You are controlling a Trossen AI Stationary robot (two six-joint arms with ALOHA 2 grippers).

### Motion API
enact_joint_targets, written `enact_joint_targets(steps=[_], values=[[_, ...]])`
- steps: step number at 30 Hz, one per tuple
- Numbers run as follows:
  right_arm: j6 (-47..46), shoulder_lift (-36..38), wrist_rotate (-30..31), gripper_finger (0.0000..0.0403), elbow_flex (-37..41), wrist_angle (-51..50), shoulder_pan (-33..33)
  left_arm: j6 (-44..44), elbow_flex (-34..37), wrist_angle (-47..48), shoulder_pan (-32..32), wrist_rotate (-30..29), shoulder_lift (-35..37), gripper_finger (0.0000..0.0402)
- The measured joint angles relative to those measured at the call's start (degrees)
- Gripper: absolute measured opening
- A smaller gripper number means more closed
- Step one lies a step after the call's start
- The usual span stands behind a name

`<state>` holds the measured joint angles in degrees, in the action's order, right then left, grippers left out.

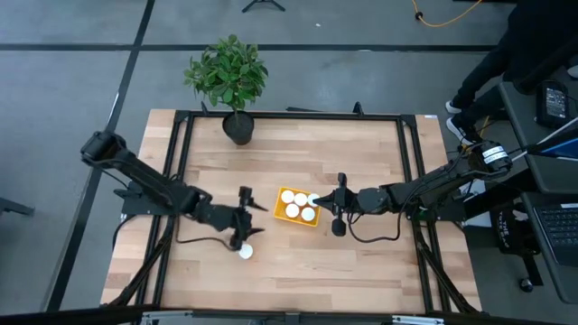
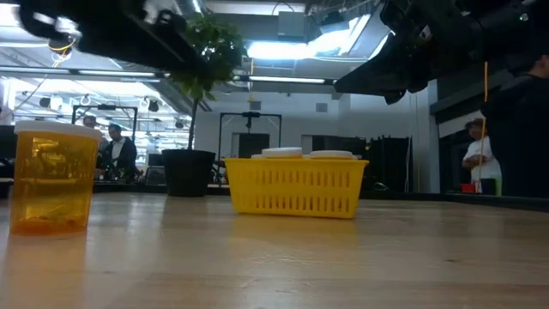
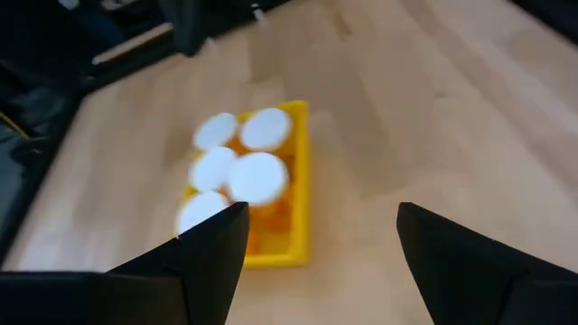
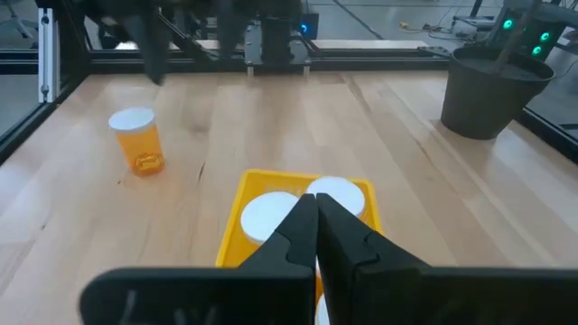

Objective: Pick and place pill bottles into a basket
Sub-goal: Put the orange pill bottle into the yellow bin

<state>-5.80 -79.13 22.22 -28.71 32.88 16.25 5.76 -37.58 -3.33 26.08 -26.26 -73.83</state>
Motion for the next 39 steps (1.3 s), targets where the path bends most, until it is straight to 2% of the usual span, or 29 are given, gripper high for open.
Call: enact_joint_targets(steps=[5,10,12,16,20,25,39], values=[[0.1,0.0,0.0,0.0004,0.0,0.0,0.0,-6.9,-0.2,3.0,6.3,-1.9,0.4,0.0278],[-0.3,0.0,0.0,0.0004,0.0,0.1,0.0,-14.6,-5.1,15.6,11.2,-6.2,0.4,0.0278],[-1.2,0.0,0.0,0.0004,0.0,0.2,0.0,-18.5,-7.5,21.4,12.5,-6.2,0.4,0.0278],[-1.6,0.0,0.0,0.0004,0.0,0.2,0.0,-24.8,-10.3,26.0,14.7,-3.8,0.4,0.0278],[-1.6,0.0,0.0,0.0004,0.0,0.2,0.0,-28.1,-10.7,26.4,16.4,-0.9,0.4,0.0278],[-1.4,0.0,0.0,0.0004,0.0,0.2,0.0,-33.7,-10.7,27.7,17.7,-0.6,0.0,0.0278],[-3.0,0.0,0.0,0.0004,0.0,0.2,0.0,-38.6,-10.7,27.5,18.1,0.5,-8.3,0.0278]])
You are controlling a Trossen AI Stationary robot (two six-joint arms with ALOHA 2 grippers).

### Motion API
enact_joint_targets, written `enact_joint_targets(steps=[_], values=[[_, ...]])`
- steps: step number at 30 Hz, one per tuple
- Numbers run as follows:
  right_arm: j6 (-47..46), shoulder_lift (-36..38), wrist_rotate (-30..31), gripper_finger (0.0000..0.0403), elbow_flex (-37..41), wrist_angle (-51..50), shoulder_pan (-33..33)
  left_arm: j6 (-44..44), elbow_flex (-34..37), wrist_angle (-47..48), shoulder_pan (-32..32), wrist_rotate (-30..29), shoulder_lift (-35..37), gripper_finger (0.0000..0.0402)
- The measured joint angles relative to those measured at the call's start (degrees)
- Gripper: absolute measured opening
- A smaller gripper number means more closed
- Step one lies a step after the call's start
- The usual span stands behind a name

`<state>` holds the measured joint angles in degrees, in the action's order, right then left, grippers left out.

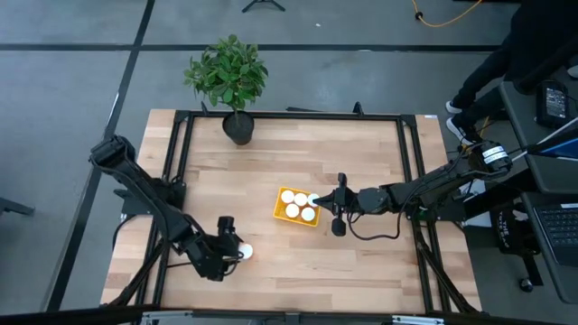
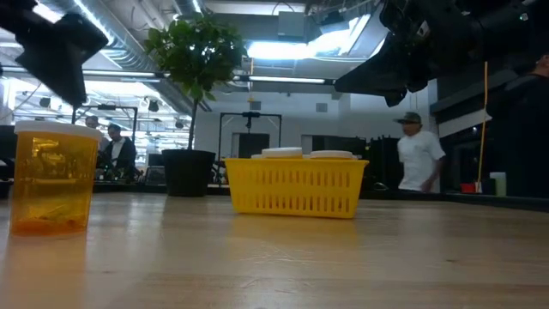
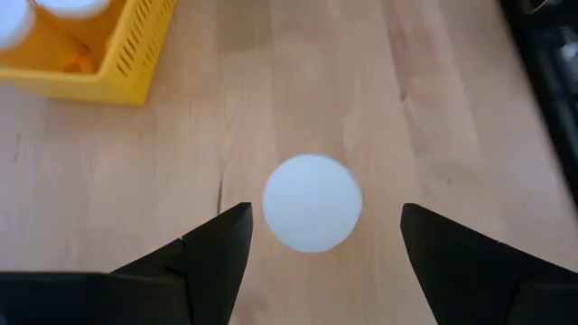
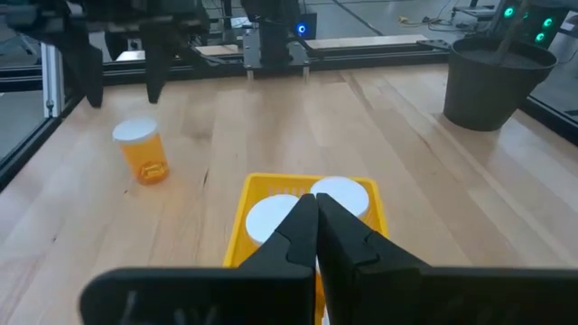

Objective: Pick and place pill bottles into a basket
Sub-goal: Put the orange pill bottle into the yellow bin

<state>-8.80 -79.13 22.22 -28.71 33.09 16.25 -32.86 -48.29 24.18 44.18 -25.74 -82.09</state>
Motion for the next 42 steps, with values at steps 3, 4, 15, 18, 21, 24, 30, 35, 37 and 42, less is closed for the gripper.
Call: enact_joint_targets(steps=[3,4,15,18,21,24,30,35,37,42], values=[[0.0,0.0,0.0,0.0004,0.0,0.0,0.0,-0.5,0.0,0.0,0.0,-0.1,-2.0,0.0278],[0.0,0.0,0.0,0.0004,0.0,0.0,0.0,-0.5,0.0,0.0,0.0,-0.1,-2.6,0.0278],[0.0,0.0,0.0,0.0004,0.0,-0.2,0.0,-0.5,0.0,-0.7,-0.9,-0.6,-5.9,0.0278],[0.0,0.0,0.0,0.0004,0.0,-0.4,0.0,-0.5,0.0,-1.1,-1.7,-0.3,-6.4,0.0278],[0.0,0.0,0.0,0.0004,0.0,-0.5,0.0,-0.4,0.0,-1.4,-2.4,-0.2,-6.8,0.0278],[0.0,0.0,0.0,0.0004,0.0,-0.5,0.0,1.0,0.0,-1.5,-2.8,0.2,-6.8,0.0278],[0.0,0.0,0.0,0.0004,0.0,-0.5,0.0,3.1,0.0,-1.9,-3.1,0.3,-6.9,0.0278],[0.0,0.0,0.0,0.0004,0.0,-0.7,0.0,5.9,0.0,-1.9,-3.2,1.8,-6.9,0.0278],[0.0,0.0,0.0,0.0004,0.0,-0.9,0.0,7.8,0.0,-1.9,-3.2,2.6,-6.9,0.0278],[0.0,0.0,0.0,0.0004,0.0,-0.9,0.0,11.2,0.0,-1.9,-4.4,2.8,-6.9,0.0278]])
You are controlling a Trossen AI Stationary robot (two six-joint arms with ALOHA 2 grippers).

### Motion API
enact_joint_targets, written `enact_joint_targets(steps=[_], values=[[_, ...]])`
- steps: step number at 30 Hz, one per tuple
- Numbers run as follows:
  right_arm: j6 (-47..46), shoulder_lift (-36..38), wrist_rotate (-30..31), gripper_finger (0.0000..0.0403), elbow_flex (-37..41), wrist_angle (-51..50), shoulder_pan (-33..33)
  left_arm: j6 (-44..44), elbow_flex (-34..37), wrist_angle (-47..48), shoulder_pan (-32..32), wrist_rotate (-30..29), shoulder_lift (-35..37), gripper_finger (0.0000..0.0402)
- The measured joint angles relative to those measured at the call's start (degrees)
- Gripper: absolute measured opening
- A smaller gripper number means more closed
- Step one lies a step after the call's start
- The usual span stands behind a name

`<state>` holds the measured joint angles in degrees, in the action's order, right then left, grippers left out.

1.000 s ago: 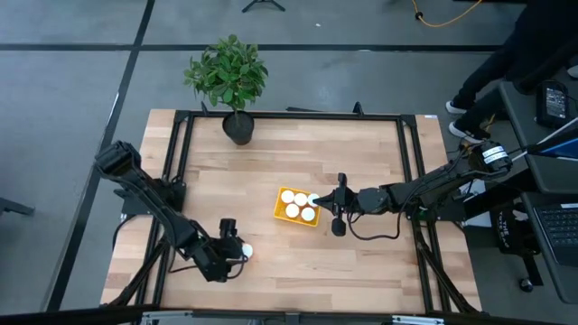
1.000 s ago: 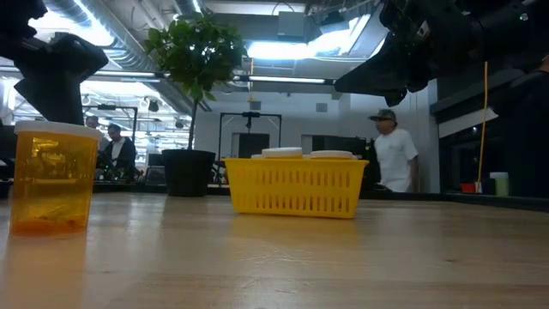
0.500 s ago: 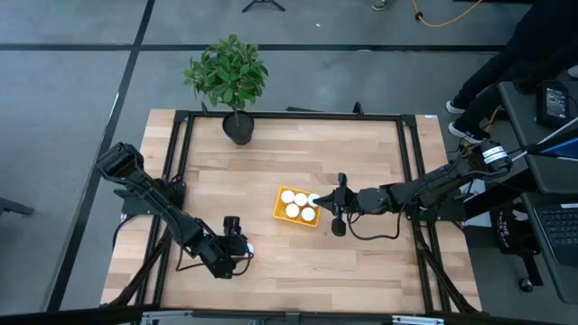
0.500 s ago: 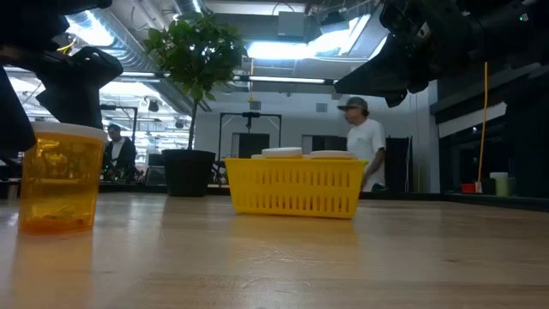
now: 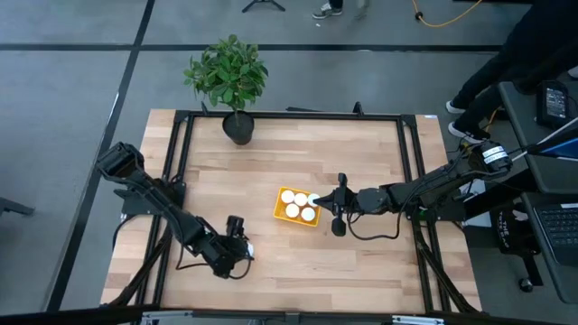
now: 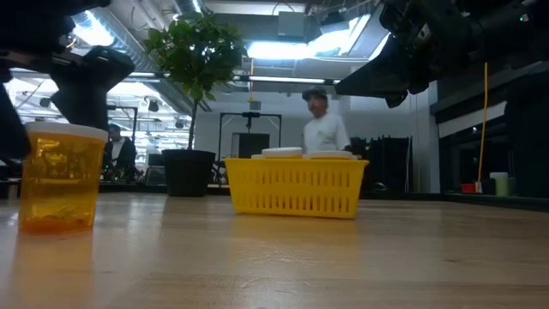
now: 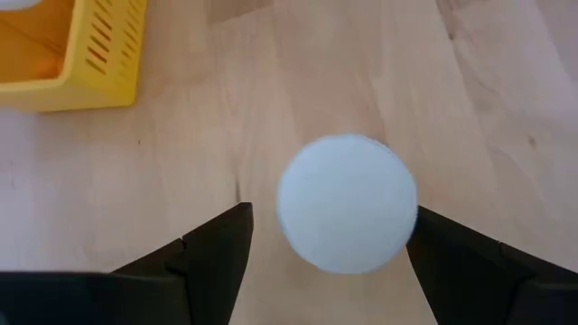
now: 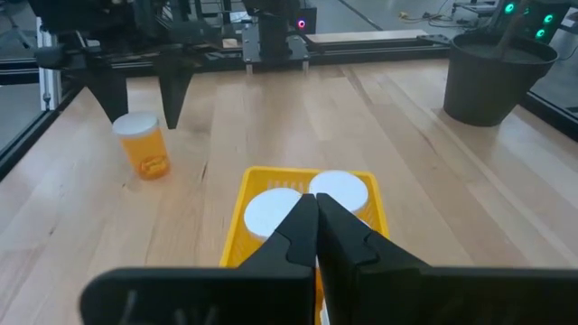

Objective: Pick and place pill bottles into a basket
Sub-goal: Put the orange pill bottle into the yellow bin

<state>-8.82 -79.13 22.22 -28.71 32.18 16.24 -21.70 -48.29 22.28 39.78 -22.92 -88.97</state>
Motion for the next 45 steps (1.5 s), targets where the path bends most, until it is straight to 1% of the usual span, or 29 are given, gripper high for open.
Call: enact_joint_targets(steps=[7,13,27,39,45], values=[[0.0,0.0,0.0,0.0004,0.0,0.0,0.0,2.4,0.0,0.0,-2.1,2.4,0.0,0.0278],[0.0,0.0,0.0,0.0004,0.0,-0.4,0.0,6.0,0.0,-1.7,-2.4,3.7,0.0,0.0275],[-0.1,0.0,0.0,0.0004,0.0,-0.4,0.0,6.5,0.0,-1.9,-2.4,5.0,0.0,0.0213],[-0.2,0.0,0.0,0.0004,0.0,-0.4,0.0,7.3,0.0,-1.9,-2.4,5.0,0.1,0.0217],[-0.2,0.0,0.0,0.0004,0.0,-0.4,0.0,8.9,-3.5,1.5,-2.8,4.8,0.5,0.0216]])
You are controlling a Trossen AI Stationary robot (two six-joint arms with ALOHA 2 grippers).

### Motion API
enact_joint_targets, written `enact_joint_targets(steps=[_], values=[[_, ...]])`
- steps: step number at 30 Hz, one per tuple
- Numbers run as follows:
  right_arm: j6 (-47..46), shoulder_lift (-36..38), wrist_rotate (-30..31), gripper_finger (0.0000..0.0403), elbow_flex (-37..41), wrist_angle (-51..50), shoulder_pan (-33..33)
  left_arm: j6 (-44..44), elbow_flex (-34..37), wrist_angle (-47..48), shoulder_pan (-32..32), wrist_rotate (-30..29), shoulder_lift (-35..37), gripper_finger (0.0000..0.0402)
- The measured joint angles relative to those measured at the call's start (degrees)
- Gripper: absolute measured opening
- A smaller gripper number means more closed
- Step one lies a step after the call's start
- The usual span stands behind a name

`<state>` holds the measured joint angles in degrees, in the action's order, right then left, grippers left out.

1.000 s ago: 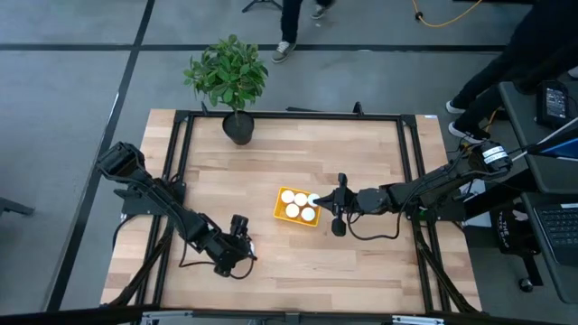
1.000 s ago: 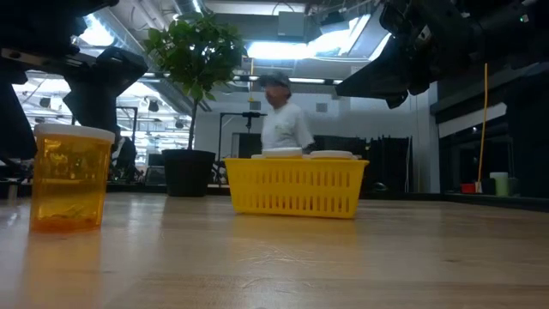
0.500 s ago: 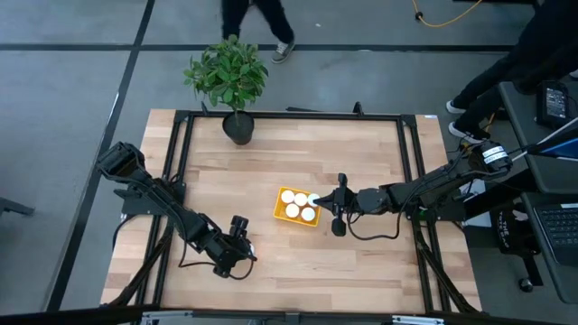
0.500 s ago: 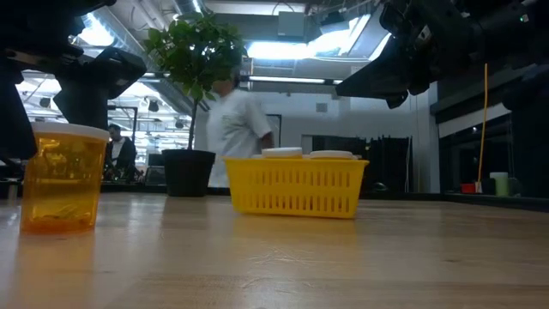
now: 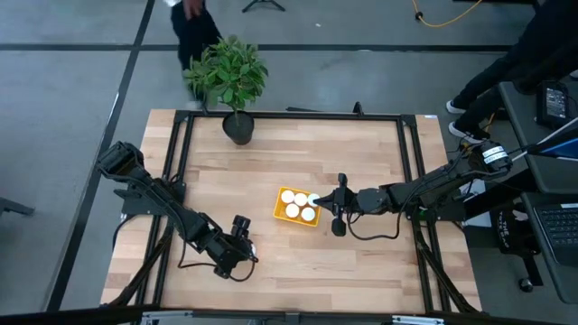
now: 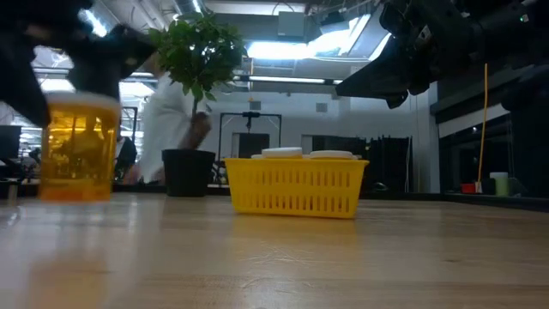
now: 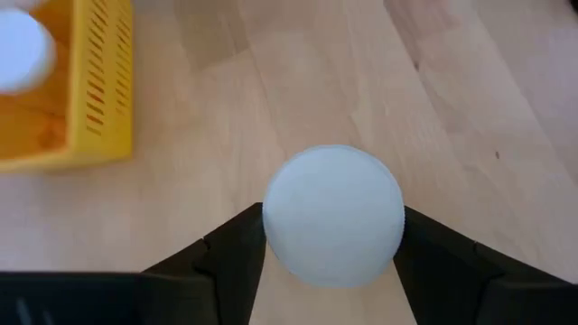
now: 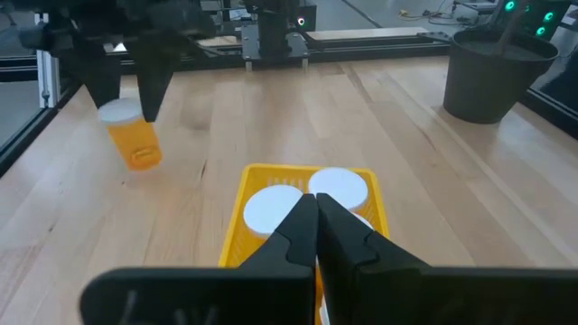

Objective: Pick and place pill bottles into a basket
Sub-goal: Put the orange pill bottle into the yellow bin

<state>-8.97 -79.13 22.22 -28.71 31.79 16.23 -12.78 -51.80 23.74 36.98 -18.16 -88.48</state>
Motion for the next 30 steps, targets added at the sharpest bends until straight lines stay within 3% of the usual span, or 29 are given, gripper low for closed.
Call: enact_joint_targets(steps=[10,20,30], values=[[0.0,0.0,0.0,0.0004,0.0,0.0,0.0,8.0,-2.6,1.0,-3.1,-0.6,6.6,0.0216],[0.3,0.0,-3.4,0.0004,0.0,0.0,0.0,15.3,-2.6,0.1,-12.7,-1.7,11.2,0.0216],[2.0,0.0,-3.4,0.0004,0.0,0.2,0.0,21.3,-2.6,-4.6,-23.4,7.4,10.5,0.0216]])
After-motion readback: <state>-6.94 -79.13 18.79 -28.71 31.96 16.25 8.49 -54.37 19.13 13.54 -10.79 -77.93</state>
